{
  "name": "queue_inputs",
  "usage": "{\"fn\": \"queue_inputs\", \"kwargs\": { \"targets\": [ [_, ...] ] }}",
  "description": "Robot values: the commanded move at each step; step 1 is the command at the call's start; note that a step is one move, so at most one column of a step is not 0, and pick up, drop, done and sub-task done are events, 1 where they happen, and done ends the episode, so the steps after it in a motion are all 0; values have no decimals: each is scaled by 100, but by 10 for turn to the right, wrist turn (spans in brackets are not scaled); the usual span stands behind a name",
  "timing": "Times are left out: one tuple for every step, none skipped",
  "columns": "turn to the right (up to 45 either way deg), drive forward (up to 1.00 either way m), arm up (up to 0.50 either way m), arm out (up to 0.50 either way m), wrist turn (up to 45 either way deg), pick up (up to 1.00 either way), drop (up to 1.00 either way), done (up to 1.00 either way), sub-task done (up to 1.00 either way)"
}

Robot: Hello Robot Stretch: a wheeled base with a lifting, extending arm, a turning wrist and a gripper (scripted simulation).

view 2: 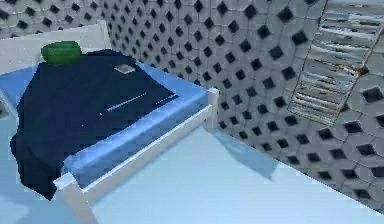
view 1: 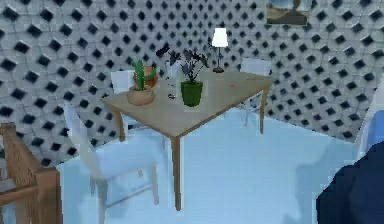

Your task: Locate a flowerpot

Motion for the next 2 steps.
{"fn": "queue_inputs", "kwargs": {
  "targets": [
    [0, 70, 0, 0, 0, 0, 0, 0, 0],
    [-210, 0, 0, 0, 0, 0, 0, 0, 0]
  ]
}}
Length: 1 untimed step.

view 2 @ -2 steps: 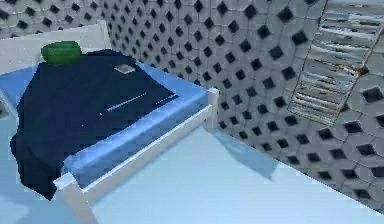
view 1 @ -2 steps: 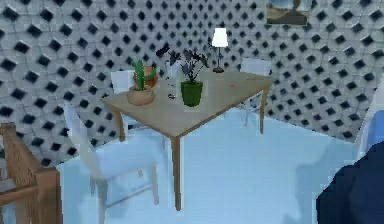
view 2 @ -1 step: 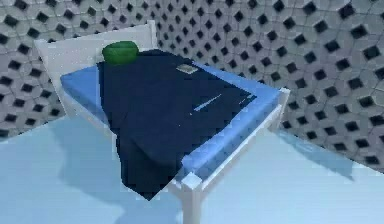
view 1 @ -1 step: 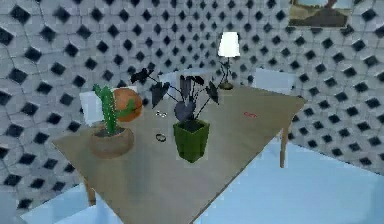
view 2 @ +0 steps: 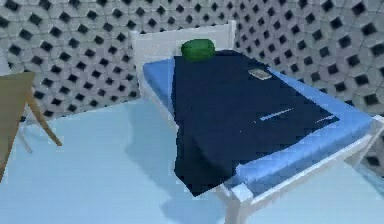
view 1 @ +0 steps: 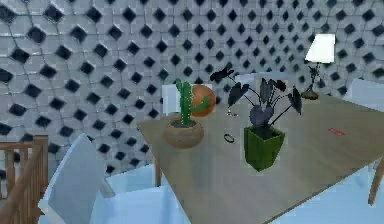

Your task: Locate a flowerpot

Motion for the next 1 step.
{"fn": "queue_inputs", "kwargs": {
  "targets": [
    [0, 0, 0, 0, 0, 0, 0, 100, 0]
  ]
}}
